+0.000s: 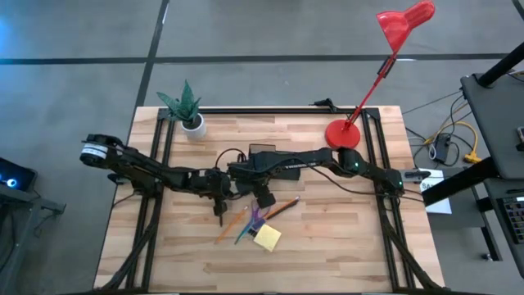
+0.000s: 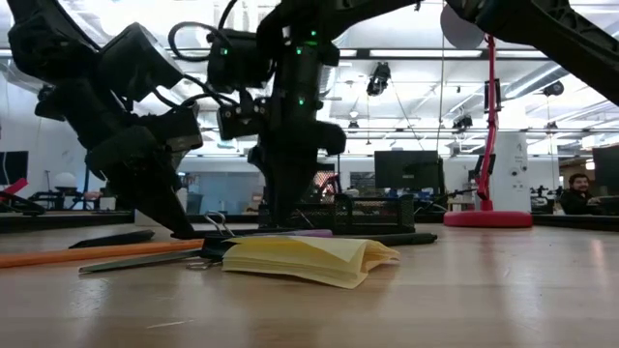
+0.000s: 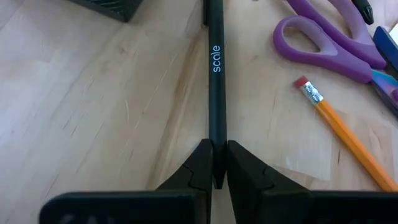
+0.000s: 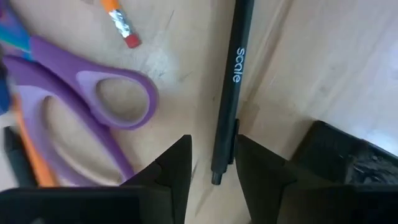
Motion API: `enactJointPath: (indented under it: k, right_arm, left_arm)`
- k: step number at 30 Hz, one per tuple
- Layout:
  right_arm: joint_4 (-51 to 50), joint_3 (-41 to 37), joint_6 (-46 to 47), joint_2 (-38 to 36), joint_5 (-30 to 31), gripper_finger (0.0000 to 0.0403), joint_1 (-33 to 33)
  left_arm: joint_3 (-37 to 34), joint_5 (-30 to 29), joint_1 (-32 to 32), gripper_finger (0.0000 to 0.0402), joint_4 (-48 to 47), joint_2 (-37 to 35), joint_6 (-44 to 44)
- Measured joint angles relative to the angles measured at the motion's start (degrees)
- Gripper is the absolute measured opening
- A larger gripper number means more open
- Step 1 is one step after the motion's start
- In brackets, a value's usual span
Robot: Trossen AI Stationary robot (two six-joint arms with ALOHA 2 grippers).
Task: Pick and place office supplies into organizer
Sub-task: Put the middle black pen into the black desk organizer
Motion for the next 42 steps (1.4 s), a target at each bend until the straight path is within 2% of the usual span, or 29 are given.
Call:
enactJointPath:
  k: [17,28,42]
  right_arm:
    - [8.72,-3.66,0.99,0.0,1.4,0.0119,-0.27]
    - [9.32,-4.94,2.9,0.74,0.59,0.0107,-0.56]
    - [9.06,-5.19,3.54,0.53,2.53,0.0027,-0.64]
  left_arm:
    - [-3.33,-0.22,-0.04,0.0012,4.75,0.04,1.46]
    - [-5.38,-1.53,-0.06,0.0012,9.74,0.09,1.44]
    - [-6.09,-2.15,-0.06,0.0012,14.7,-0.86,0.02]
